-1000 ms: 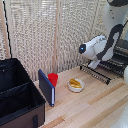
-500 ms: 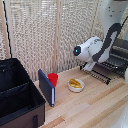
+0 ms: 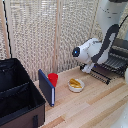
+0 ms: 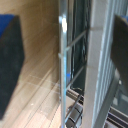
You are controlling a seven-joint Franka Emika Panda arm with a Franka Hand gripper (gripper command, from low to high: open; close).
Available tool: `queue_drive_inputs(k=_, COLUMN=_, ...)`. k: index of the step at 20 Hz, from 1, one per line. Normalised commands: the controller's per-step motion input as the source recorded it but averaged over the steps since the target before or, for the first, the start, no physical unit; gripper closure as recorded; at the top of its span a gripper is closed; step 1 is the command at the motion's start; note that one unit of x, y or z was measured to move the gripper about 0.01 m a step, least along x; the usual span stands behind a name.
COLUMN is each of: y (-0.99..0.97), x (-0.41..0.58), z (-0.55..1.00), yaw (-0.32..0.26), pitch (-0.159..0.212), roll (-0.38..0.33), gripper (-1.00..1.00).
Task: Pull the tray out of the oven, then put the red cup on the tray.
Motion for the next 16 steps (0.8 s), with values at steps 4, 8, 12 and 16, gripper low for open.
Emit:
queue_drive_inputs(k=4, y=0.2, x=0.261, z=0.48, yaw=-0.023, pitch=0.014, roll=0.064, gripper=-1.0)
queue_drive_inputs(k=8, y=0.37, x=0.375, z=0.7, yaw=-0.08, pitch=-0.005, roll=0.068, gripper=-1.0)
queue_drive_inputs(k=12, y=0.46, x=0.325, z=0.72, yaw=-0.143, pitch=-0.042, roll=0.03, gripper=-1.0)
queue_drive_inputs(k=16, y=0.4, x=0.235, z=0.6, yaw=-0.166, pitch=-0.068, roll=0.067, gripper=-1.0)
